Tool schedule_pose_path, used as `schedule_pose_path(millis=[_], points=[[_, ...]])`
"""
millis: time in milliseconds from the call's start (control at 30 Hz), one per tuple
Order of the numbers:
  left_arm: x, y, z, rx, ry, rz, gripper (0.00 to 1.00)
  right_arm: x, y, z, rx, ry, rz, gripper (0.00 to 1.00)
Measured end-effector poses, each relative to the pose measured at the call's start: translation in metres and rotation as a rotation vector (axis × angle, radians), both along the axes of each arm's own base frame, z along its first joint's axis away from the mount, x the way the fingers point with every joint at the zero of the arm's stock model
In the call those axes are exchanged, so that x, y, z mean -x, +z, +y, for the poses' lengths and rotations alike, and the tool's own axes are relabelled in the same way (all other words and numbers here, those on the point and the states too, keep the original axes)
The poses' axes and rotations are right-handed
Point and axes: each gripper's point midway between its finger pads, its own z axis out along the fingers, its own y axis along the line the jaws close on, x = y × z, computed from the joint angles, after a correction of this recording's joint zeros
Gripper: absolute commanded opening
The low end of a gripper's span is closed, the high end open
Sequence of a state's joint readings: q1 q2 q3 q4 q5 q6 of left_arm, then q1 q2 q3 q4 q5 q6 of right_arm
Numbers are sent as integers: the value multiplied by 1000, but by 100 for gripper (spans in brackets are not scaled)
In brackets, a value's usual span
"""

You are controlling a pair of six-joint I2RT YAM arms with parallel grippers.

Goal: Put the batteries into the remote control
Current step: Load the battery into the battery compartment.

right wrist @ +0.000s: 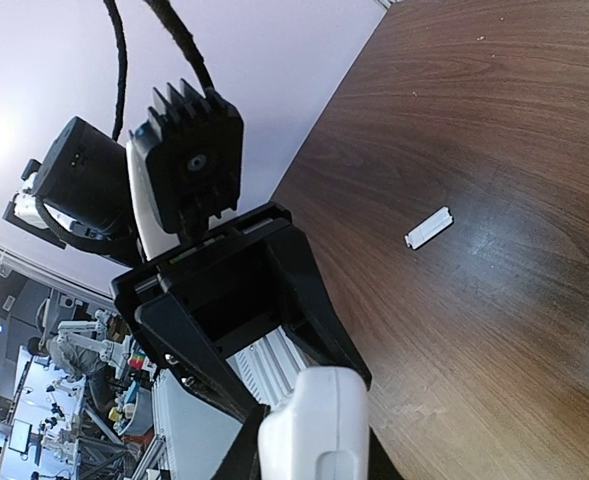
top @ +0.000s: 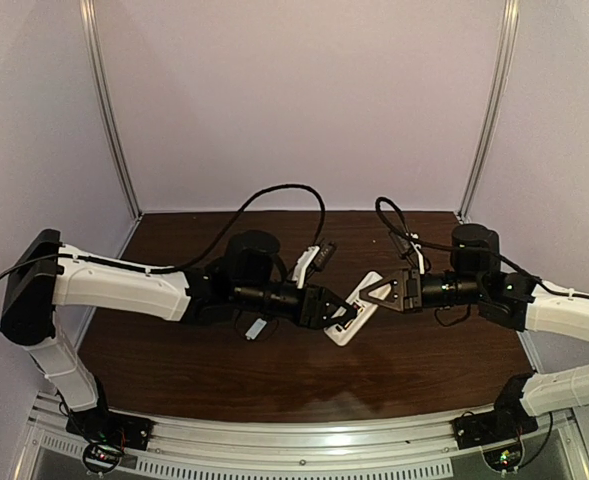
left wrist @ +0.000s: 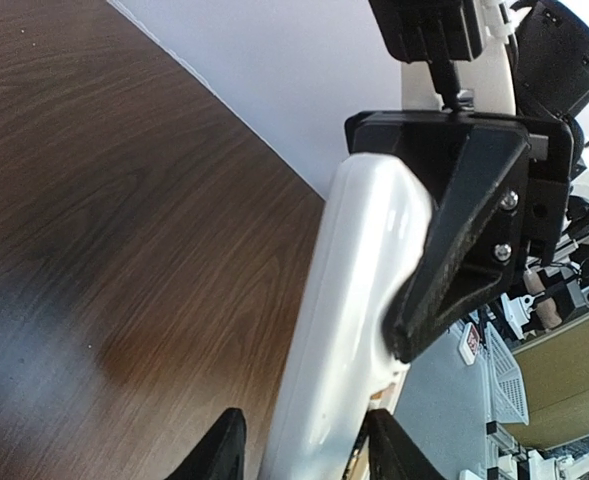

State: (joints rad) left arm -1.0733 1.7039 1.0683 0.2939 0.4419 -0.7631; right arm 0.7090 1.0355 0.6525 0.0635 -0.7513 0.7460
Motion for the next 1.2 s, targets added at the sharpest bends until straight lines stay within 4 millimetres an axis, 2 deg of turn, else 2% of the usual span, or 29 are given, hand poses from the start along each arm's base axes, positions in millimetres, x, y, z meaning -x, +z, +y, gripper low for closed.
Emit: schedule_pose_path(millis=[300,800,1000,1200], points=[[-3,4,1,-6,-3,-93,40,-4,4,-1,-38,-19,38,0],[-9,0,4,-103,14,-221,41,-12,-1,-6,-76,-54,99,0],[-12,3,3,-141,16,-234,48,-13,0,-5,-83,-51,96,0],[-15,5,-4,-135,19,-225,47,-13,-4,-2,-76,-40,103,0]])
